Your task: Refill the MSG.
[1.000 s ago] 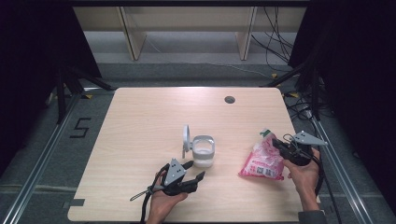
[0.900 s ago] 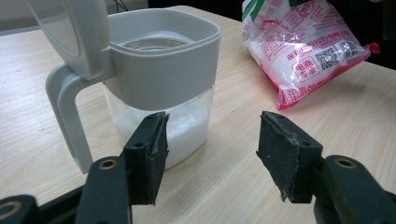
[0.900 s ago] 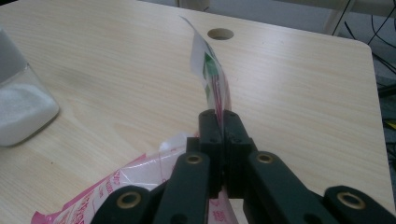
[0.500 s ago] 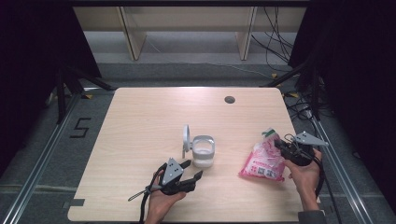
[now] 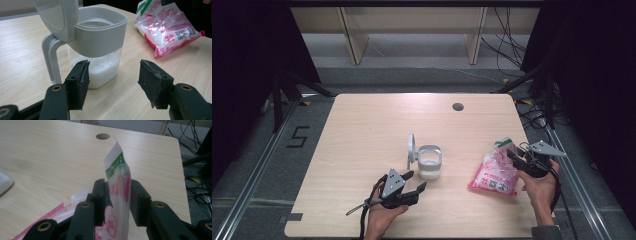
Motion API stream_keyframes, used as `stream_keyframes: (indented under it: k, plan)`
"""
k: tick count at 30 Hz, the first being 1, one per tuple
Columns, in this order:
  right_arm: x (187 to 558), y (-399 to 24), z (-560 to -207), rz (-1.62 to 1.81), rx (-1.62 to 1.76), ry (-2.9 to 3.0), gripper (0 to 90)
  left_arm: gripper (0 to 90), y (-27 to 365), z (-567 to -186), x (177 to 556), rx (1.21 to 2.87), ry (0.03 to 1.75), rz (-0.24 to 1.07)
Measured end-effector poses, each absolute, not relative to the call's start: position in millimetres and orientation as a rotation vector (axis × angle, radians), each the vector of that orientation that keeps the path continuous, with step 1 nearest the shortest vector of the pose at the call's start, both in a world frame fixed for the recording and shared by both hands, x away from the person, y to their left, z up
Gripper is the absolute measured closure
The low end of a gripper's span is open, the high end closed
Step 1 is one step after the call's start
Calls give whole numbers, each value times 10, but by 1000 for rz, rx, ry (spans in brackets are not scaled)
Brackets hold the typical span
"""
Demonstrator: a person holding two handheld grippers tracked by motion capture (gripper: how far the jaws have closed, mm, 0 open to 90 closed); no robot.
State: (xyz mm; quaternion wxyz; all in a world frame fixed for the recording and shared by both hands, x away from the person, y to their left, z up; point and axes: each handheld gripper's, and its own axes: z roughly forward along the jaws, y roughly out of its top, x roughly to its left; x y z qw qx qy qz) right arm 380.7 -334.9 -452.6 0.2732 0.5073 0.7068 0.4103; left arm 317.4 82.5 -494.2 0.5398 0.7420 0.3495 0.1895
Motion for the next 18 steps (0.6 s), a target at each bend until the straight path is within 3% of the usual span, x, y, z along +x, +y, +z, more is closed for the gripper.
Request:
stream_keyframes:
  k: [12,18]
  plan:
    - [3794,-3405,-4474,1089,1389,1788,524,422,889,-4921,3182,1752,848,462]
    - [3761,-3407,-4438,1069,1428,1747,503,419,918,-4916,3184,1753,846,463]
